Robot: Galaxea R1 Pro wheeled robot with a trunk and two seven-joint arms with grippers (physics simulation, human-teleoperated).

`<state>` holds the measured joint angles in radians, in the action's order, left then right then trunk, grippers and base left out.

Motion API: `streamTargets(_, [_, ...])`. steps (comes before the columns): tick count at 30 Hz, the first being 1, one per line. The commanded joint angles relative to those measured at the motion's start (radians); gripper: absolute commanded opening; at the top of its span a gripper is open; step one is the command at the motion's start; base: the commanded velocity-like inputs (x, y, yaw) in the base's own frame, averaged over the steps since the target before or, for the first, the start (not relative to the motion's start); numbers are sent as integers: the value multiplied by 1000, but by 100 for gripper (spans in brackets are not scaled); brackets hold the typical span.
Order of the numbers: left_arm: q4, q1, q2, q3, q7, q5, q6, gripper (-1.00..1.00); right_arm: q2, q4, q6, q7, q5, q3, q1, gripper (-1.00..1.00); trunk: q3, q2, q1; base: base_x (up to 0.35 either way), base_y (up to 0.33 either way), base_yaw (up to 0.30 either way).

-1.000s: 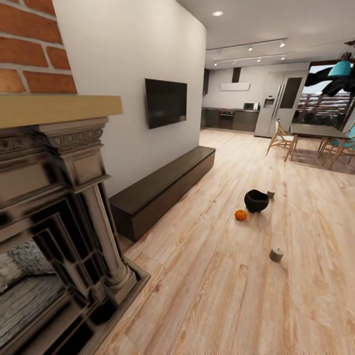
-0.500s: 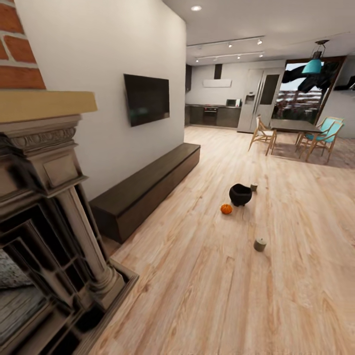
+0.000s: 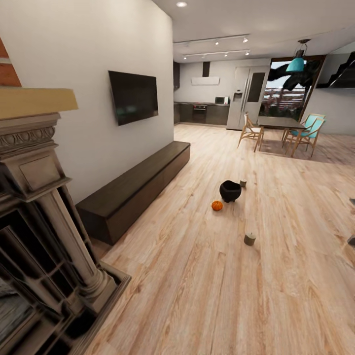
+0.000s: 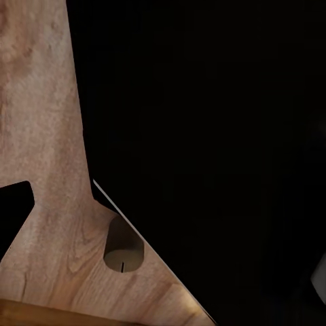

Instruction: Place each of the two pumpkins and all three candles from the living room inside a cabinet in the living room (use any cabinet), then make sure every cabinet is closed, and position the cauldron so it is next to a table in the living room.

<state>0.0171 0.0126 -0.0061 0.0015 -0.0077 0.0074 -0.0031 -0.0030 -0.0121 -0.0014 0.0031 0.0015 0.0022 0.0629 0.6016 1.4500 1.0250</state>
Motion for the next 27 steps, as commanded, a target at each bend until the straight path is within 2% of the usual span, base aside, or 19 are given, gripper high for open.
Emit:
streamTargets(1, [0,0,0,0,0,0,0,100,0,0,0,0,0,0,0,100,0,0,0,0,0,-4])
streamTargets(16, [1,0,0,0,0,-1,0,100,1,-5,-5,0,0,-1,0,100,0,0,0,13,0,0])
streamTargets(27, [1,0,0,0,0,-1,0,100,1,-3,-72,0,-4,-4,0,100,0,0,0,293,0,-6])
